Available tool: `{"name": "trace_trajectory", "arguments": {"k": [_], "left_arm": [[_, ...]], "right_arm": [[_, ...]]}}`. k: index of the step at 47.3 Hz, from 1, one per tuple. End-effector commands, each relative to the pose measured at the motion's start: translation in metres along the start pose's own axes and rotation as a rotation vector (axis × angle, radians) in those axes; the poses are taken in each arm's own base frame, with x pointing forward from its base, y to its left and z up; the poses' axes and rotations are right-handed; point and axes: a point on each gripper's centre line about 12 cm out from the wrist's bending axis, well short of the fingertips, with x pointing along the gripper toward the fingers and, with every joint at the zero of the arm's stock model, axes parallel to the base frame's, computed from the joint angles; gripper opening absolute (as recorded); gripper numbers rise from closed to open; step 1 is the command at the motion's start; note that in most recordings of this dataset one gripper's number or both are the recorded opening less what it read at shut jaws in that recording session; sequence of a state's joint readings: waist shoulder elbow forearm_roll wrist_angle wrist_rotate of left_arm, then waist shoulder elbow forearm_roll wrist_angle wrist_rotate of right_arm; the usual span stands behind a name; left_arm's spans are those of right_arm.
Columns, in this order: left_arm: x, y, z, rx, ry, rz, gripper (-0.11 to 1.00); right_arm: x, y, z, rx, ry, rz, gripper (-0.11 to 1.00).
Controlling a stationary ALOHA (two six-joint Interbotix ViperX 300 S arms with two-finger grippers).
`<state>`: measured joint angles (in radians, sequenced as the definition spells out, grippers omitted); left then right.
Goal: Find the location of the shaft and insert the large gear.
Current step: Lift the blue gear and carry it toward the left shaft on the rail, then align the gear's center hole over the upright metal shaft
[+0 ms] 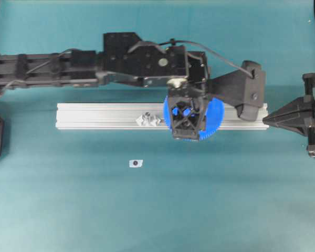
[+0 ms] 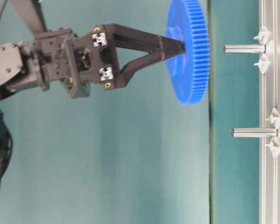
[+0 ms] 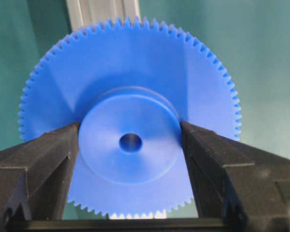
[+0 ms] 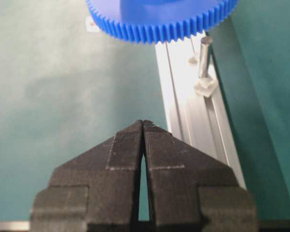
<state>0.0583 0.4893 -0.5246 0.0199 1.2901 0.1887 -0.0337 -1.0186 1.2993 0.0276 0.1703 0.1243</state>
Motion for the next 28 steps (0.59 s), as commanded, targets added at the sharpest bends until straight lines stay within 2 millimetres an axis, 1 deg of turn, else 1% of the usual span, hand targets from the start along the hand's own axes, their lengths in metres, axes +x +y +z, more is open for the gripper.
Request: {"name": "trace_trajectory", "arguments": {"k": [1,10,13,28], "left_arm": [[-0.022,0.009,0.009,-0.009,-0.056,0.018,0.71],[-0.014,0.017,0.016,-0.016,-0.061,0.023,0.71],[-0.009,0.019,0.016,-0.011,-0.048,0.022,0.71],[0.002,0.025,0.014,-0.003,-0.024,0.022,0.71]], "right_arm": [[-0.001,-0.001,0.004,0.011,-0.007,-0.006,0.01],[-0.003,-0.001,0.004,0.012,-0.003,-0.007,0.01],[-0.004,-0.001,0.003,0.013,-0.001,-0.007,0.01],[-0.006,-0.002,0.002,0.014,0.005,-0.01,0.01]]}}
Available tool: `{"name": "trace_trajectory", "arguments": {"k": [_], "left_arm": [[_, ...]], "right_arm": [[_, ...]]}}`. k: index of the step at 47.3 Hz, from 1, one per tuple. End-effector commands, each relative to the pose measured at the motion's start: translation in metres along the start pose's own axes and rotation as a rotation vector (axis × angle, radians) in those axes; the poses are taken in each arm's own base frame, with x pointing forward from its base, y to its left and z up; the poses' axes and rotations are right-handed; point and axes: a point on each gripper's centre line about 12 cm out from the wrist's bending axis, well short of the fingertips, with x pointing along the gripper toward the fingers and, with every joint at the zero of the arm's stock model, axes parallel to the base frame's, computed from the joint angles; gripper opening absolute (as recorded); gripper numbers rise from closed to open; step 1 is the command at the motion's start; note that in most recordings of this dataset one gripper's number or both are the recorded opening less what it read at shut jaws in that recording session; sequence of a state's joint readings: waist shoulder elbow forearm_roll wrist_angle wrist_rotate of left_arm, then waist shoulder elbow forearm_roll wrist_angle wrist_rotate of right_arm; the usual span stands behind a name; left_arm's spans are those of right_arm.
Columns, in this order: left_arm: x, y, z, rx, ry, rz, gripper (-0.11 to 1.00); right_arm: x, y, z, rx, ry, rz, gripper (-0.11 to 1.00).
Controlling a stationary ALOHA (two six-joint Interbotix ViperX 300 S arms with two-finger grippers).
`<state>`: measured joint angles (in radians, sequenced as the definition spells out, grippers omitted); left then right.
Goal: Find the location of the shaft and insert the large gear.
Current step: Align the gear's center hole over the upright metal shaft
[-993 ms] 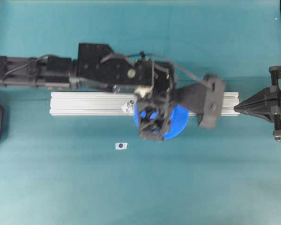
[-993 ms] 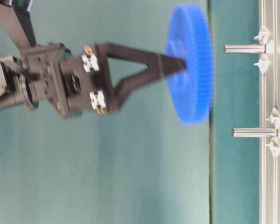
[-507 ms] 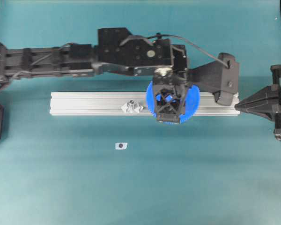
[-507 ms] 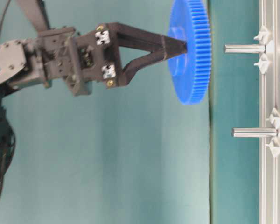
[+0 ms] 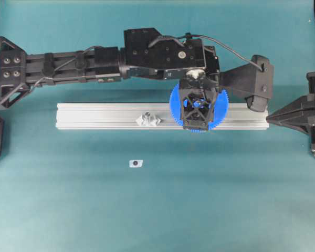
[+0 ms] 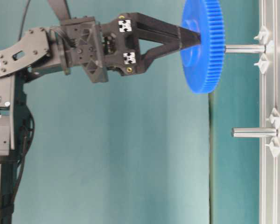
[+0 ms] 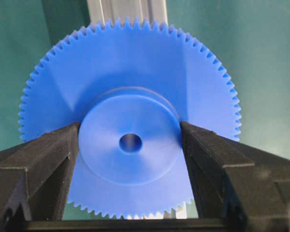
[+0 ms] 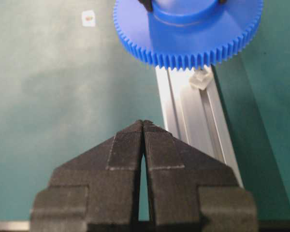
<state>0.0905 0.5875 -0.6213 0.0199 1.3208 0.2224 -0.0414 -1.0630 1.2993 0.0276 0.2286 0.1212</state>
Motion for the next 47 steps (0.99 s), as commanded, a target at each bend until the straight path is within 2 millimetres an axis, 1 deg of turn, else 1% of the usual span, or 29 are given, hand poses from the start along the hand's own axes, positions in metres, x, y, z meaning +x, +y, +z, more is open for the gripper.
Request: {"name": "trace_trajectory", "arguments": {"k": [1,6,21,33,43,47], "left_arm": [[-0.025,0.006,0.006,-0.007,-0.06,0.018,0.71],[-0.021,0.01,0.005,-0.013,-0.055,0.02,0.71],[-0.005,0.01,0.004,-0.02,-0.028,0.014,0.71],[0.008,0.009,-0.003,-0.029,0.006,0.006,0.71],[0.018,0.008,-0.005,-0.031,-0.004,0.008,0.71],[0.021,0.012,-0.009,-0.04,-0.005,0.011,0.71]], "right_arm": [[0.0,-0.001,0.003,0.013,-0.008,-0.004,0.01],[0.0,-0.001,0.002,0.014,-0.007,-0.006,0.01],[-0.001,-0.003,0.001,0.015,-0.008,-0.015,0.01],[-0.001,-0.003,0.002,0.015,-0.012,-0.017,0.01],[-0.001,-0.003,0.002,0.015,-0.012,-0.017,0.01],[-0.001,-0.003,0.002,0.015,-0.013,-0.017,0.01]]}}
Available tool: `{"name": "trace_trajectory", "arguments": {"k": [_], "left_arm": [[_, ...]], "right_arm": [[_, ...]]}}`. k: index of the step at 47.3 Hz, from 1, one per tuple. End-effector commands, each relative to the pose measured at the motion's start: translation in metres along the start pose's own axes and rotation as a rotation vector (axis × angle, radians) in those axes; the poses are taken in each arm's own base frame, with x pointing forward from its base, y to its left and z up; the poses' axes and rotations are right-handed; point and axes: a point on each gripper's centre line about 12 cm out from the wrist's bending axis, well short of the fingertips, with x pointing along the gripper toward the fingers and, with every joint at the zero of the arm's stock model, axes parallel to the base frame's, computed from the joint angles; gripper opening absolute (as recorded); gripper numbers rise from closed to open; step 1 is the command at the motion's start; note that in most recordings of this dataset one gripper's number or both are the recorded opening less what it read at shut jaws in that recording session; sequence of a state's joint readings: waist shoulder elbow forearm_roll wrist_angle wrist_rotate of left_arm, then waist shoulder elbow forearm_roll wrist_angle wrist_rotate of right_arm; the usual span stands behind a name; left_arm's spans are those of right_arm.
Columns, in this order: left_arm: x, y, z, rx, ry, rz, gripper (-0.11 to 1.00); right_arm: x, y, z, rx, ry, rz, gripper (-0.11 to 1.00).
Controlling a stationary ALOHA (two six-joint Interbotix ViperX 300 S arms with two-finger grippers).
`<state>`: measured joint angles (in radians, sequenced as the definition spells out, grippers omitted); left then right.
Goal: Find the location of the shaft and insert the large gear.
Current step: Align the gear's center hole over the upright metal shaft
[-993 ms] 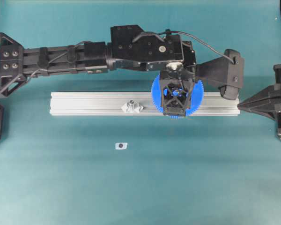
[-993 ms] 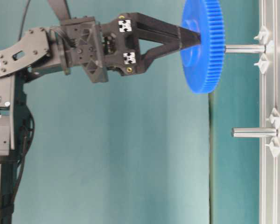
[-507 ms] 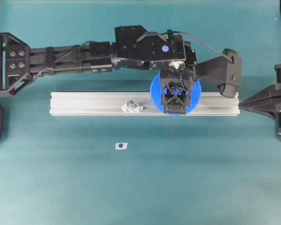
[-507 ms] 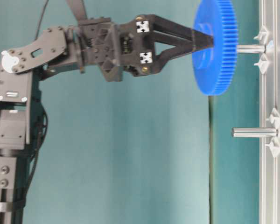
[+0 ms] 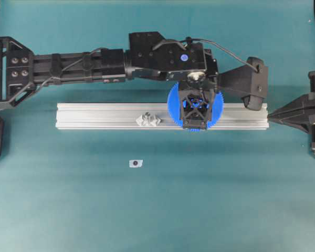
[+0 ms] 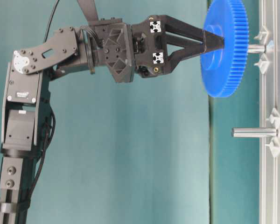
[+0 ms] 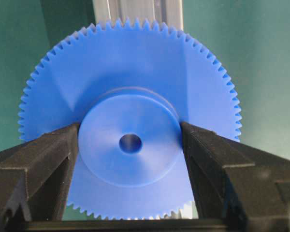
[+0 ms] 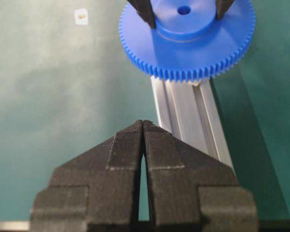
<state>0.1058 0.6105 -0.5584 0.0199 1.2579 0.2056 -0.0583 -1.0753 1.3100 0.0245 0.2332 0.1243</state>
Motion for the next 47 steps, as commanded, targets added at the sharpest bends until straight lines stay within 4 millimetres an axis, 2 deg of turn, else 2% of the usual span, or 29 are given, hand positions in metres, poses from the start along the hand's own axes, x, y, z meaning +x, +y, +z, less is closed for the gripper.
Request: {"name": "trace_trajectory", "arguments": {"k": [1,19,47], "left_arm": [[-0.01,0.006,-0.001,-0.011,-0.03,0.012,0.71],[-0.018,0.029,-0.01,-0.037,-0.032,0.026,0.71],[-0.023,0.027,-0.008,-0.03,-0.033,0.025,0.71]], "right_arm": [[0.0,0.0,0.006,0.007,-0.016,-0.001,0.01],[0.0,0.0,0.006,0.009,-0.016,-0.001,0.01],[0.0,0.0,0.005,0.007,-0.014,-0.001,0.01]]}}
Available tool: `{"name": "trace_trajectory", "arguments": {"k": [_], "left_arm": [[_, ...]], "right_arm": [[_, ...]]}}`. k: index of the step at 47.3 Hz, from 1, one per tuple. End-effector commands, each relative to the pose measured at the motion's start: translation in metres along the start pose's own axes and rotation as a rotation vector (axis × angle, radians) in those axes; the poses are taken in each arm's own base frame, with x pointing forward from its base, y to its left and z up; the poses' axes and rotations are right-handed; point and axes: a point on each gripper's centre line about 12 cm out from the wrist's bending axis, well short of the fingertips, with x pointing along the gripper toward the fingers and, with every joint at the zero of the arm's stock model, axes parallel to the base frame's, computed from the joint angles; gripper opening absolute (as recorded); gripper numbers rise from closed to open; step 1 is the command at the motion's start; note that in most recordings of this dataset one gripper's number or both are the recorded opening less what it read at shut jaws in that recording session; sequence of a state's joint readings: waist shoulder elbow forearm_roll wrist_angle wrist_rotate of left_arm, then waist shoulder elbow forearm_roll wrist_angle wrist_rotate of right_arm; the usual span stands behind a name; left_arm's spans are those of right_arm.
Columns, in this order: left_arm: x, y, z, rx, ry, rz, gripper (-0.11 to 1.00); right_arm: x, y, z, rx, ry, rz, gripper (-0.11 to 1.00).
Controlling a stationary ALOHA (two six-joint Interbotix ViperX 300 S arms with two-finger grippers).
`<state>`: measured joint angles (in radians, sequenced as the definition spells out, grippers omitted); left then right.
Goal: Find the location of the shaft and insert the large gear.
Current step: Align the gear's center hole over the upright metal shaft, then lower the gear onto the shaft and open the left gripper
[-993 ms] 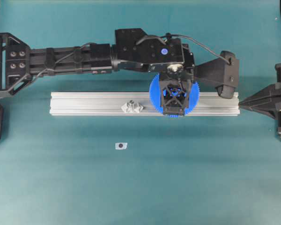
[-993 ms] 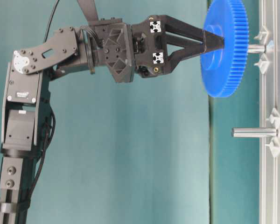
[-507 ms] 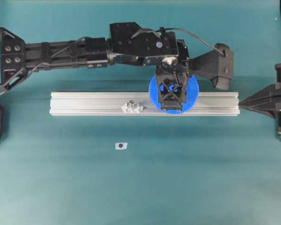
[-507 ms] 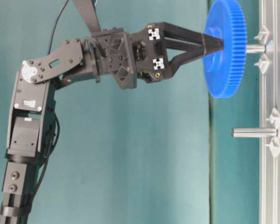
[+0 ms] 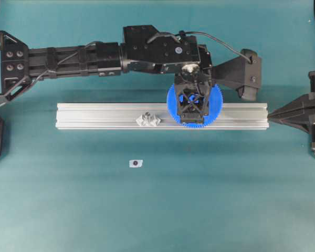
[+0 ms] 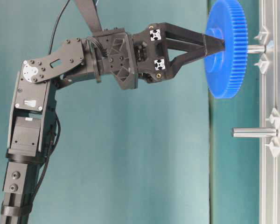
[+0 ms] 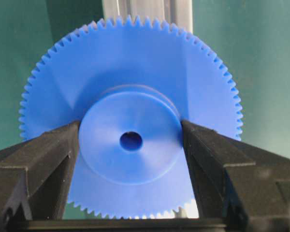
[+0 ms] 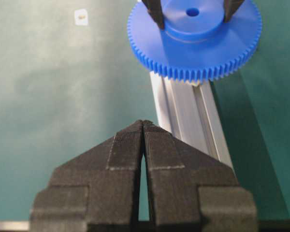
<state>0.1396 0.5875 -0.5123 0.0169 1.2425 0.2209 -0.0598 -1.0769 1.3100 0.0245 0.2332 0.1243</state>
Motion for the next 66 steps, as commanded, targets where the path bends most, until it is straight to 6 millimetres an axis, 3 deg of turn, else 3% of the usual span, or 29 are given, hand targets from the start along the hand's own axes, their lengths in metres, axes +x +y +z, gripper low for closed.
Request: {"name": "trace_trajectory", "arguments": {"k": [1,24,31,48,66], "left_arm": [[-0.023,0.01,0.003,-0.008,-0.042,0.02,0.71],[-0.032,0.008,0.007,0.008,-0.058,0.023,0.72],[-0.038,0.009,0.012,0.01,-0.08,0.028,0.91],[-0.038,-0.004,0.016,0.031,-0.072,0.017,0.88],[-0.038,-0.004,0.015,0.029,-0.067,0.016,0.88]], "right_arm": [[0.0,0.0,0.004,0.007,-0.011,0.0,0.01],[0.0,0.0,0.005,0.007,-0.014,0.0,0.01],[0.0,0.001,0.006,0.007,-0.015,0.0,0.01],[-0.001,0.001,0.006,0.007,-0.018,0.001,0.01],[-0.001,0.001,0.006,0.007,-0.02,0.001,0.01]]}}
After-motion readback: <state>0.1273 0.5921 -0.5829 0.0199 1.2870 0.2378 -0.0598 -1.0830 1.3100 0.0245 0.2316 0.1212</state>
